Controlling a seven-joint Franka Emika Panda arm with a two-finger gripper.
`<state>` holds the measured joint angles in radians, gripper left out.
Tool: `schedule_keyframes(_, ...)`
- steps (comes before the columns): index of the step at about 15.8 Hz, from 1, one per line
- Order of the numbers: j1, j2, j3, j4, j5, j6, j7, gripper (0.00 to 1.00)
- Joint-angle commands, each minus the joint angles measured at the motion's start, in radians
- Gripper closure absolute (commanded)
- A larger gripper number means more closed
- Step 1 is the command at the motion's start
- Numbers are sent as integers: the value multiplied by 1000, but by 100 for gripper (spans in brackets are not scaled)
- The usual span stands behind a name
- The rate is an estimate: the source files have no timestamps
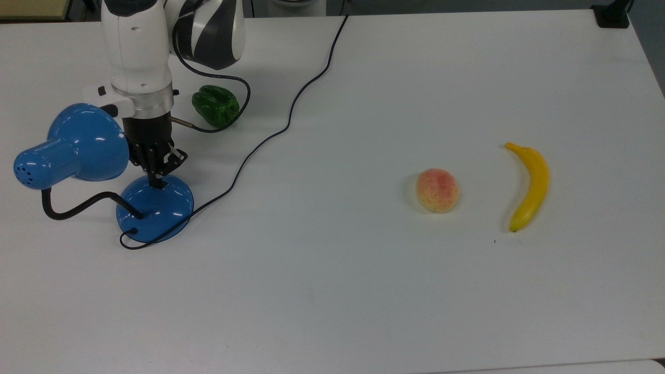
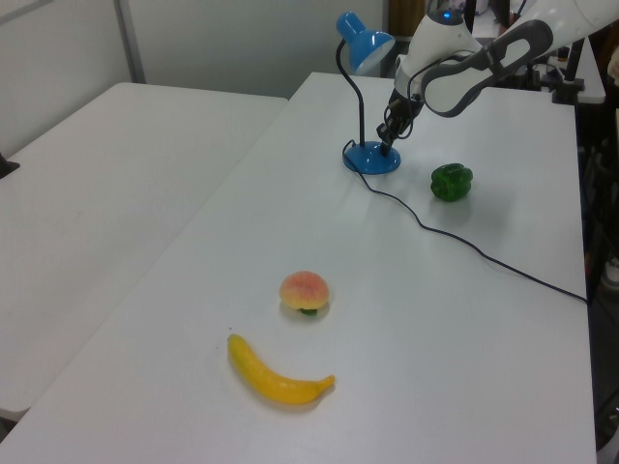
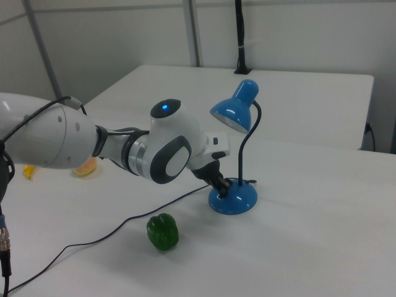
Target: Turn on desk lamp
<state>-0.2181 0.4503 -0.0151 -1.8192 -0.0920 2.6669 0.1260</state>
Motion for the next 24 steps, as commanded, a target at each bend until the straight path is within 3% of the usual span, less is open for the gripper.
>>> schedule_keyframes(1,2,28,-2,15,-17,45,18,100)
schedule_keyframes(15,3,1,-2,3,-35,34,17,100)
schedule_keyframes(24,16,-94,24,-6,-35,-252,17,100)
